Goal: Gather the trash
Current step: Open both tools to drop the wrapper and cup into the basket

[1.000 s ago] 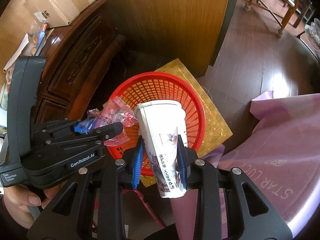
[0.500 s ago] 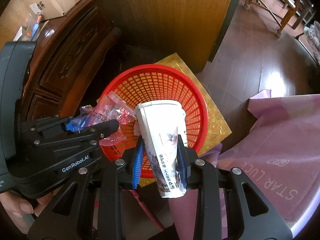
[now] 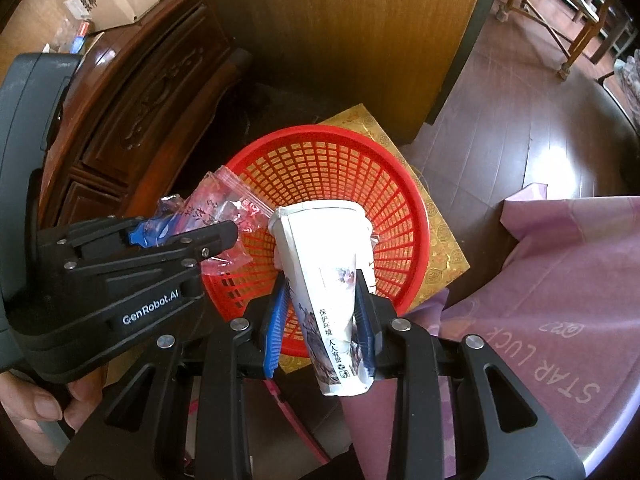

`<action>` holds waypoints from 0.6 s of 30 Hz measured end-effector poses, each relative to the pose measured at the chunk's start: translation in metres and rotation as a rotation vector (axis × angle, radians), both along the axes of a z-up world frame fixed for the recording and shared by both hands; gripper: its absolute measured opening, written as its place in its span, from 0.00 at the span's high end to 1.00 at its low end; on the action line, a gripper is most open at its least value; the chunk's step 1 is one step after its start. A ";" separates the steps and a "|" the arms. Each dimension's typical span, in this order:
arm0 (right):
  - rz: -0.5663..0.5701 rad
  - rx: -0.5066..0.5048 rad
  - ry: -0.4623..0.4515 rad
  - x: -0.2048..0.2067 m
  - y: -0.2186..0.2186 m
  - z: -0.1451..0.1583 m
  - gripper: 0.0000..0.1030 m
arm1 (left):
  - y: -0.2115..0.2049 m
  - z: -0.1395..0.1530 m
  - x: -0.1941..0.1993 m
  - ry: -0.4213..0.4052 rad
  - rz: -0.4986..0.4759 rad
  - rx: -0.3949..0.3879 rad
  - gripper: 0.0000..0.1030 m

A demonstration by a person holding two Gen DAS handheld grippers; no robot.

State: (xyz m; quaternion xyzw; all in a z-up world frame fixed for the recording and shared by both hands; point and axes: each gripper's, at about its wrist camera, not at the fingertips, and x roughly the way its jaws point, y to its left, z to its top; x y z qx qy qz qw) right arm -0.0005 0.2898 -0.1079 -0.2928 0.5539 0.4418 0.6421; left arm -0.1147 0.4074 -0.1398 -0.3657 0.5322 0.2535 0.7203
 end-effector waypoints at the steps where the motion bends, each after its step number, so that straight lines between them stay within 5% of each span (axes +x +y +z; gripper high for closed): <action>1: -0.001 0.006 0.008 0.000 0.000 0.001 0.66 | 0.000 0.001 0.000 0.000 0.004 0.005 0.61; 8: 0.000 0.004 0.000 -0.002 0.000 0.003 0.65 | 0.004 0.007 0.000 -0.007 0.017 0.009 0.49; 18: -0.027 0.023 0.011 0.002 -0.004 0.007 0.65 | 0.002 0.011 0.001 -0.011 0.012 0.018 0.49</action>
